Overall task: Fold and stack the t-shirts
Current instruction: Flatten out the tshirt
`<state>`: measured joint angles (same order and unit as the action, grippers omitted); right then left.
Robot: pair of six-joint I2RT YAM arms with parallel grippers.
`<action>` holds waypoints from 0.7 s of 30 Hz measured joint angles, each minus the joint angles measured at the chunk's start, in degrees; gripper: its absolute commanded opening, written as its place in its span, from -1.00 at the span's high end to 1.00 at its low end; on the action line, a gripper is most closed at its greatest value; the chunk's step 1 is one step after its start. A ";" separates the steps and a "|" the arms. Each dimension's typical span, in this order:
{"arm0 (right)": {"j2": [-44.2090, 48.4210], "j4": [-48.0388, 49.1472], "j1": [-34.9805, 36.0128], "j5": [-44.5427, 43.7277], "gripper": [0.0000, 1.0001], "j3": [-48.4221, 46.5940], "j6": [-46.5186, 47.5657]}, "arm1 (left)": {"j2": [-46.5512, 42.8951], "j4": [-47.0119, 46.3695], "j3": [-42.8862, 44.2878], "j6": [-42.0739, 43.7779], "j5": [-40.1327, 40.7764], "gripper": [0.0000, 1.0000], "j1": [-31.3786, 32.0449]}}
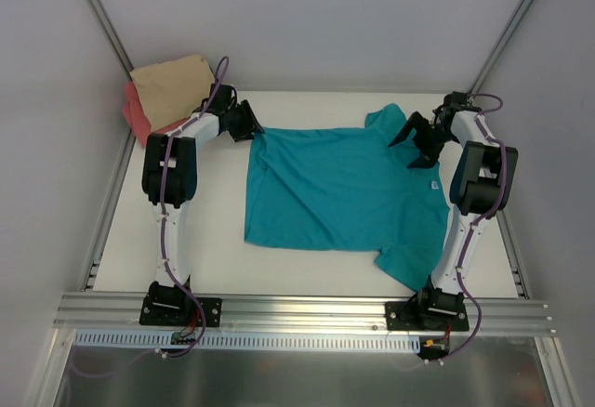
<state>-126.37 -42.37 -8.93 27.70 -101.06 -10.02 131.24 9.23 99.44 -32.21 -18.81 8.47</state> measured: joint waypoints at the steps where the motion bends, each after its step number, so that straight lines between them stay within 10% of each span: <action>1: 0.00 -0.02 0.00 0.00 -0.99 0.00 0.00 | 0.00 -0.02 0.00 0.00 0.00 0.08 -0.20; 11: 0.00 -1.40 0.00 -0.02 -0.99 -0.15 0.22 | 0.83 -2.29 0.63 -0.57 0.00 0.29 -0.31; 18: 0.00 -2.01 0.00 -0.04 -0.99 -0.61 0.46 | 3.58 -3.56 2.54 -1.95 -0.02 1.00 -0.31; 21: 0.00 -2.08 -0.04 -0.04 -0.99 -0.61 0.46 | 4.26 -3.87 3.06 -1.90 -0.04 1.00 -0.33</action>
<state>-126.37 -44.45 -8.97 27.66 -101.67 -9.56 135.50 5.37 102.50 -34.11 -18.85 8.14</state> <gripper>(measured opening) 0.993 0.015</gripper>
